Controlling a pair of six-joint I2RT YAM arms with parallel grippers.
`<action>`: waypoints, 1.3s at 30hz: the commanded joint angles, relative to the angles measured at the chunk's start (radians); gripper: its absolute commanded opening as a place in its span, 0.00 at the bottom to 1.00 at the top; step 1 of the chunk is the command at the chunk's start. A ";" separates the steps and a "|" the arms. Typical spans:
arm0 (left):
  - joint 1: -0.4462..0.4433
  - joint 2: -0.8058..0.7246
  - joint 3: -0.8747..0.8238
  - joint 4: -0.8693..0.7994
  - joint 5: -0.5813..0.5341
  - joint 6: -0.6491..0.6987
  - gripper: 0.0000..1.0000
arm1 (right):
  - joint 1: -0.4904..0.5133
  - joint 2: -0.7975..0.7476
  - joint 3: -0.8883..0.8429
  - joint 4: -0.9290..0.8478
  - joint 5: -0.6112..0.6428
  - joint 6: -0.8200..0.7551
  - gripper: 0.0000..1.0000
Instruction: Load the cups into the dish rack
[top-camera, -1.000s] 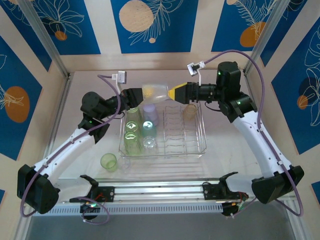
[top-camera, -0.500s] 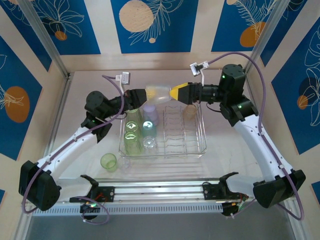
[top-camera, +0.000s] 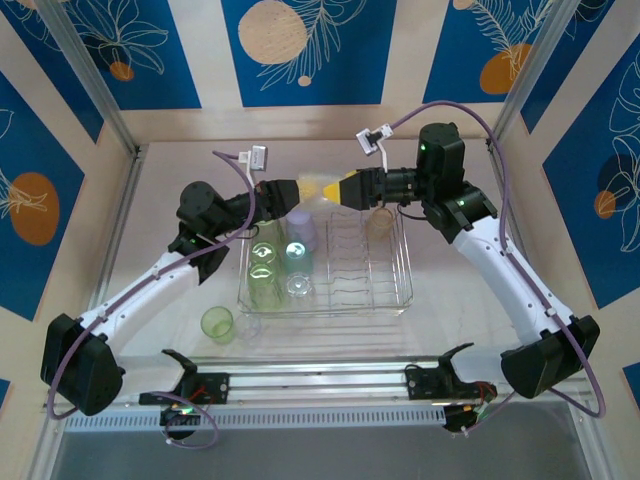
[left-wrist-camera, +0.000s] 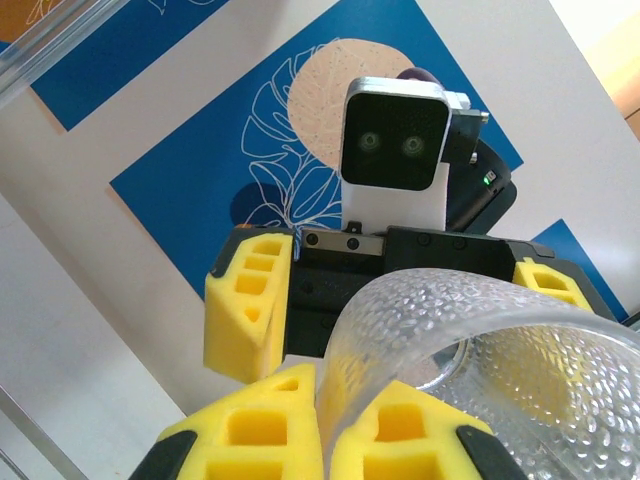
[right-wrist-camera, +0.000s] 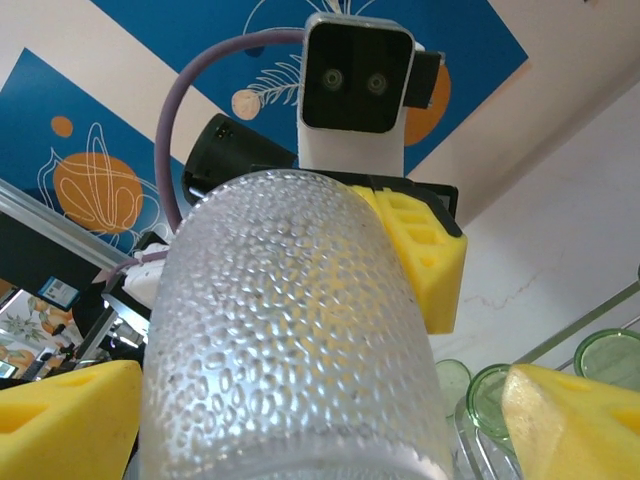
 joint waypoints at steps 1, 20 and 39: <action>-0.010 0.004 -0.004 0.057 0.017 -0.003 0.00 | 0.000 0.001 0.031 -0.009 -0.021 -0.011 0.89; -0.011 0.028 -0.010 0.075 0.006 -0.002 0.00 | 0.004 0.020 0.042 -0.058 -0.022 -0.014 0.63; -0.011 0.003 -0.006 -0.294 -0.082 0.222 0.66 | -0.101 -0.014 0.104 -0.331 0.034 -0.118 0.00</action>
